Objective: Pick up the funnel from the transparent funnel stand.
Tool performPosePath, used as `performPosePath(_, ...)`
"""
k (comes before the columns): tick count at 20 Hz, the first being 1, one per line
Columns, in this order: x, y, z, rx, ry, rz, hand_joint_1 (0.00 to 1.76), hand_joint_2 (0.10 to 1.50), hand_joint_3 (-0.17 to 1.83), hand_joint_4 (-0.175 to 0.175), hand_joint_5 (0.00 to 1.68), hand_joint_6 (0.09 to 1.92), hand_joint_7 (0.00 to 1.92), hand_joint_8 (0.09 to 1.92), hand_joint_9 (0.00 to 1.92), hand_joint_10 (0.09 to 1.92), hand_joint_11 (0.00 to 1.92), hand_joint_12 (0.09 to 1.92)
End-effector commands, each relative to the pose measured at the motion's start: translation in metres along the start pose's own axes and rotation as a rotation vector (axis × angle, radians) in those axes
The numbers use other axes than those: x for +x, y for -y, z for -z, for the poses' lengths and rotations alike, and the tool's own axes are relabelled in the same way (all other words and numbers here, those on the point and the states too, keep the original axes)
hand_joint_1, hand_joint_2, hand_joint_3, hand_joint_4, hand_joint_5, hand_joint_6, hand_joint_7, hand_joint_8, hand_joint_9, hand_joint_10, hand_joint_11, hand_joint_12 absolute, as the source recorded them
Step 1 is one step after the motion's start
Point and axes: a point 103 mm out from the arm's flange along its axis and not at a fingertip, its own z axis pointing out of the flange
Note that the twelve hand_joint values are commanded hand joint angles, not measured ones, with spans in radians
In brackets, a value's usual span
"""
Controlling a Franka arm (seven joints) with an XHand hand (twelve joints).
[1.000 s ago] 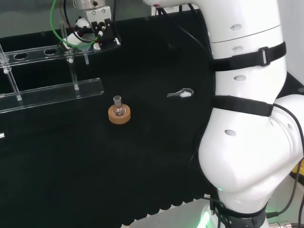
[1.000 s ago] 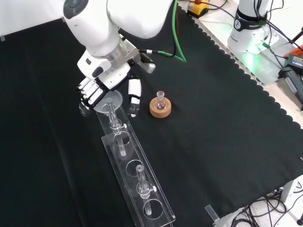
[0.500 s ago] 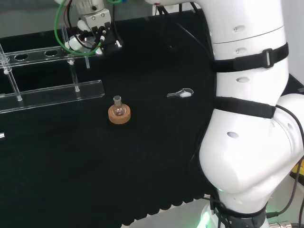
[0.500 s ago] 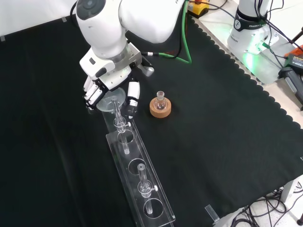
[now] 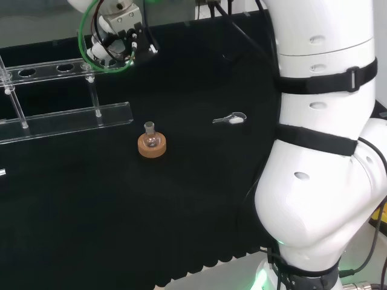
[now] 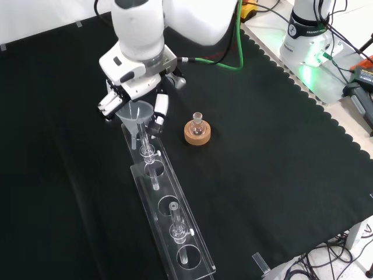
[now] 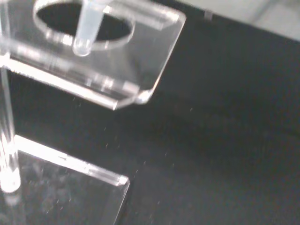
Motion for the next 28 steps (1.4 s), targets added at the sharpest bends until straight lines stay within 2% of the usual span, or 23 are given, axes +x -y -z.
performPosePath(1,-0.015,0.003,0.022,-0.036,0.025,-0.025,0.35,0.79,0.24,-0.175,0.27,1.54,0.84,1.75,1.30,1.65,1.51,1.32)
performPosePath(3,-0.021,0.005,0.032,-0.038,0.032,-0.016,0.38,0.79,0.26,-0.175,0.29,1.59,0.87,1.76,1.33,1.65,1.55,1.31)
performPosePath(5,-0.034,0.011,0.056,-0.031,0.035,-0.007,0.42,0.79,0.29,-0.175,0.30,1.64,0.91,1.77,1.36,1.64,1.58,1.30)
performPosePath(9,-0.068,0.043,0.129,-0.049,0.008,-0.043,0.61,0.82,0.42,-0.175,0.47,1.65,0.97,1.78,1.42,1.63,1.64,1.28)
performPosePath(12,-0.093,0.068,0.153,-0.020,-0.026,-0.080,0.69,0.78,0.56,-0.175,0.56,1.62,1.00,1.77,1.44,1.62,1.66,1.27)
performPosePath(14,-0.108,0.083,0.156,-0.007,-0.021,-0.081,0.73,0.77,0.62,-0.175,0.59,1.60,1.01,1.77,1.44,1.62,1.67,1.27)
performPosePath(17,-0.135,0.107,0.157,-0.021,-0.047,-0.041,0.74,0.76,0.65,-0.175,0.61,1.60,1.02,1.77,1.44,1.62,1.67,1.27)
performPosePath(18,-0.144,0.118,0.154,-0.021,-0.035,-0.010,0.75,0.76,0.65,-0.175,0.61,1.60,1.02,1.77,1.44,1.62,1.67,1.27)
performPosePath(22,-0.161,0.143,0.142,-0.012,-0.042,0.066,0.75,0.76,0.66,-0.175,0.62,1.60,1.02,1.76,1.45,1.62,1.67,1.27)
performPosePath(25,-0.170,0.158,0.133,-0.013,-0.069,0.093,0.75,0.76,0.67,-0.175,0.62,1.60,1.02,1.76,1.45,1.62,1.67,1.27)
performPosePath(28,-0.173,0.165,0.127,0.000,-0.063,0.094,0.75,0.75,0.68,-0.175,0.62,1.61,1.03,1.76,1.45,1.62,1.67,1.27)
